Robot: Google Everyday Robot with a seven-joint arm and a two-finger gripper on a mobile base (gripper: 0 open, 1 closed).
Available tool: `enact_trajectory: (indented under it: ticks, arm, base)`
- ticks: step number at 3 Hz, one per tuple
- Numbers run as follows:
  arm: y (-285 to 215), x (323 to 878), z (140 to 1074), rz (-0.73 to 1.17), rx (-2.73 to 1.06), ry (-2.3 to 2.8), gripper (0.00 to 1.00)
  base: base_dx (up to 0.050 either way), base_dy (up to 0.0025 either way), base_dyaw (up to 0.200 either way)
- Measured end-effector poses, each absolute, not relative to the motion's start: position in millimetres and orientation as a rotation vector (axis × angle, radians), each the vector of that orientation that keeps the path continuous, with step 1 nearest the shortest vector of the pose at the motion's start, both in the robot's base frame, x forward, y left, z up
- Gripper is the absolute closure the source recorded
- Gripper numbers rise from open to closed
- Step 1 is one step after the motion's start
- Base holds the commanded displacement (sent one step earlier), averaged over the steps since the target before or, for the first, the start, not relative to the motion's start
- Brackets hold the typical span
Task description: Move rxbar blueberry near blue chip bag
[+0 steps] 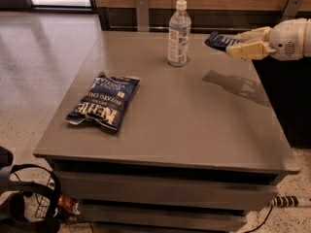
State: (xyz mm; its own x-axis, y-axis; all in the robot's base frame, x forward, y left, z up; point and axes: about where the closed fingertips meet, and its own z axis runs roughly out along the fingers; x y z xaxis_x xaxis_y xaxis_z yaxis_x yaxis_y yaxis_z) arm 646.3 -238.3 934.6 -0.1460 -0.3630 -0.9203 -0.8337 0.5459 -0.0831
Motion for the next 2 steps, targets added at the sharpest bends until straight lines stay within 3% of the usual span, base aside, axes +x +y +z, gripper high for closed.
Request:
enact_trajectory:
  ticks: [2]
  arm:
    - [-185,596,939,0.663,-1.006,1.729,1.00]
  base:
    - [0.000,0.00000,0.000]
